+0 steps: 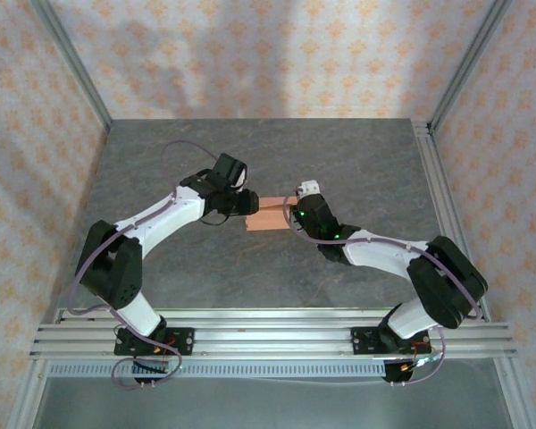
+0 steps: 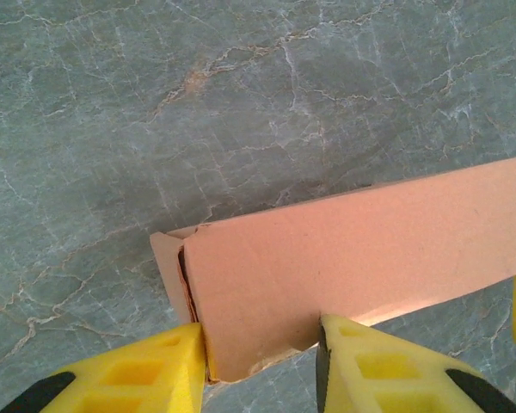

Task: Fold the paper box

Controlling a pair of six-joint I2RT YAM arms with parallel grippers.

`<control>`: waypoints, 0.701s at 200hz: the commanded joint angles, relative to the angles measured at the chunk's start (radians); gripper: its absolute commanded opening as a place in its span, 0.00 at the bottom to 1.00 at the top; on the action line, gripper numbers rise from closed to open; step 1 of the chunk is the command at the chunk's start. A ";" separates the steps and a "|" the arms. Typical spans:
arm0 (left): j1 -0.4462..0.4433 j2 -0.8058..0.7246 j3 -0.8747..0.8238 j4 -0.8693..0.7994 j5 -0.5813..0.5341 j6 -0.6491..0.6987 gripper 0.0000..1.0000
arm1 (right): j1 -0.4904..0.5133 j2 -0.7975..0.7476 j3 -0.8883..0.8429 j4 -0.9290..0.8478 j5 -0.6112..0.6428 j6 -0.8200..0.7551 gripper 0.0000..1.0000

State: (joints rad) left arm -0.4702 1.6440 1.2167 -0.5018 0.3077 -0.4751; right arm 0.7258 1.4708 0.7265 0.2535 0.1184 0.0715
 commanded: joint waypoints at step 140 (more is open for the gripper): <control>0.024 0.062 0.058 -0.108 0.034 0.033 0.37 | -0.190 0.254 0.446 -0.425 -0.349 0.364 0.86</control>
State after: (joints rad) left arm -0.4553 1.6867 1.2655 -0.5148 0.3397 -0.4652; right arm 0.5377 1.6615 1.1404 -0.0536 -0.1474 0.4023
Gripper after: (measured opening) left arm 0.367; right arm 0.888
